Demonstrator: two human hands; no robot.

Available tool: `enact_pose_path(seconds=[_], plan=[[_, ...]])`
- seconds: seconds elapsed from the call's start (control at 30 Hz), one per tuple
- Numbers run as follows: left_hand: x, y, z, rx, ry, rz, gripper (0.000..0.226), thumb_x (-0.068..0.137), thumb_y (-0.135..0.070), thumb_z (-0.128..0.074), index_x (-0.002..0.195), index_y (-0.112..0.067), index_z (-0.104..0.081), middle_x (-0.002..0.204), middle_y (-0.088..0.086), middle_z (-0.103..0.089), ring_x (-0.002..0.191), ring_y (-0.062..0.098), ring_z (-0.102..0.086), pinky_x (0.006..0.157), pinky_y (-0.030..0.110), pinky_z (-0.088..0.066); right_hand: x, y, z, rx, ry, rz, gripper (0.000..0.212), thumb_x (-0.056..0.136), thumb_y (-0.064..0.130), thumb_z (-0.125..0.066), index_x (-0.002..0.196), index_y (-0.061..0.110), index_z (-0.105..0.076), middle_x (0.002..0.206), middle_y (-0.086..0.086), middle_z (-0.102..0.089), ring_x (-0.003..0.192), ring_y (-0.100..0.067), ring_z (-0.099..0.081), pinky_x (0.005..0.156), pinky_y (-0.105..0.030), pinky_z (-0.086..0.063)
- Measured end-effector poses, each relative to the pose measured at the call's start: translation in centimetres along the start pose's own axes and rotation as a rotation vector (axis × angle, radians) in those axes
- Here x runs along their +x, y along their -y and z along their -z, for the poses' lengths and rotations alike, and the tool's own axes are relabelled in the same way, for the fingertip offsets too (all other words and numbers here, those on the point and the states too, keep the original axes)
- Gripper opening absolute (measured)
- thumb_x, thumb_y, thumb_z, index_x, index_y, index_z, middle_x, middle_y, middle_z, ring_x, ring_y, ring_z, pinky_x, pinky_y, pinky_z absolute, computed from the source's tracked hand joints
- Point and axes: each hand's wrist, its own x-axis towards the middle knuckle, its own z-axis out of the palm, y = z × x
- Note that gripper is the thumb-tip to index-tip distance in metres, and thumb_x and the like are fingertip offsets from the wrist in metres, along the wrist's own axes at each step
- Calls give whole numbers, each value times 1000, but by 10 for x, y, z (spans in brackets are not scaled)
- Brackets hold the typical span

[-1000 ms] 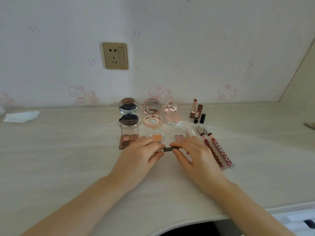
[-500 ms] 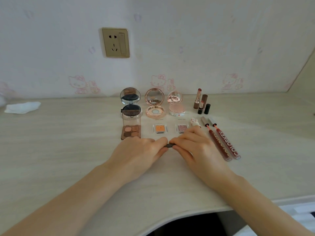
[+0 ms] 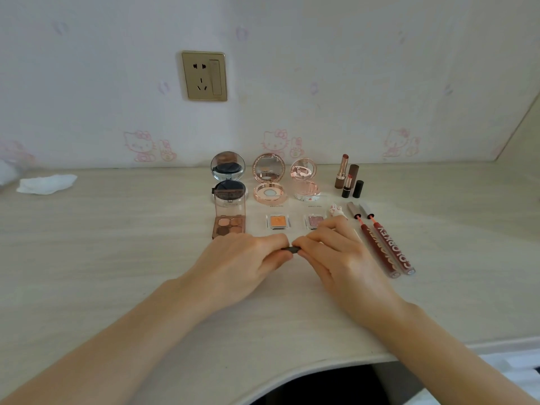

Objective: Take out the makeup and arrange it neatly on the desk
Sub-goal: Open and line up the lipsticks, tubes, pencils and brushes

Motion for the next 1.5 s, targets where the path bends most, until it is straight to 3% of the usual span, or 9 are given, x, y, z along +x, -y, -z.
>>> enact_pose_path(seconds=[0.23,0.43,0.6,0.73,0.87,0.97,1.13,1.37,1.5], plan=[[2,1,6,-201,94,71,21,95,-54,-36,81,-42,-47,62,-15,-53,66,7,-51,64,35,-44,-3,1,2,-61,0,53,12,90,5,-63,102,8,-66,92,-1,-62,92,-27,-50,62,-47,-46],[-3,-10,-2,119,-45,-88,29,102,-43,-24,103,-23,-45,94,-7,-61,79,23,-59,60,35,-42,-2,2,2,-45,-22,45,11,92,10,-64,102,9,-67,93,-2,-63,92,-27,-51,62,-48,-45],[-2,-5,1,65,-35,-89,31,100,-48,-22,110,-31,-44,80,-5,-63,70,26,-60,58,37,-46,-2,2,2,-30,-15,18,18,88,6,-67,106,10,-68,95,-1,-64,93,-26,-50,65,-46,-45],[-2,-3,6,61,-41,-83,26,98,-51,-26,104,-33,-44,64,-10,-46,67,20,-55,57,36,-44,0,5,4,-3,-41,2,15,91,14,-64,103,8,-71,93,-2,-65,91,-24,-52,69,-42,-47],[-3,-8,4,-144,-77,-33,21,96,-47,-42,110,-31,-40,66,-9,-49,65,11,-51,59,33,-44,4,5,6,83,-67,-108,15,89,16,-64,102,11,-71,94,2,-64,90,-20,-54,76,-36,-46],[-4,-6,-1,-270,-130,-5,24,94,-26,-49,114,-31,-36,81,-8,-56,74,9,-55,68,34,-48,5,4,9,180,-75,-245,19,84,7,-70,101,15,-70,96,5,-61,89,-5,-52,79,-21,-44],[-1,-4,-6,-276,-326,-46,28,81,5,-56,97,-17,-53,86,-25,-48,94,-19,-41,73,4,-35,8,3,16,420,-70,-537,20,85,12,-68,101,23,-69,95,16,-64,86,-3,-58,75,-12,-47],[2,3,-13,-323,-431,-116,24,81,10,-63,88,-12,-59,87,-7,-60,88,-9,-56,75,8,-42,8,3,16,469,-93,-699,21,88,20,-65,99,38,-63,92,24,-65,82,-5,-56,74,-15,-44],[4,2,-17,-454,-448,-99,18,84,7,-65,89,-11,-64,94,-6,-63,82,1,-69,73,25,-55,9,3,19,496,-150,-739,26,89,18,-62,98,41,-57,95,27,-62,78,-5,-54,71,-20,-46]])
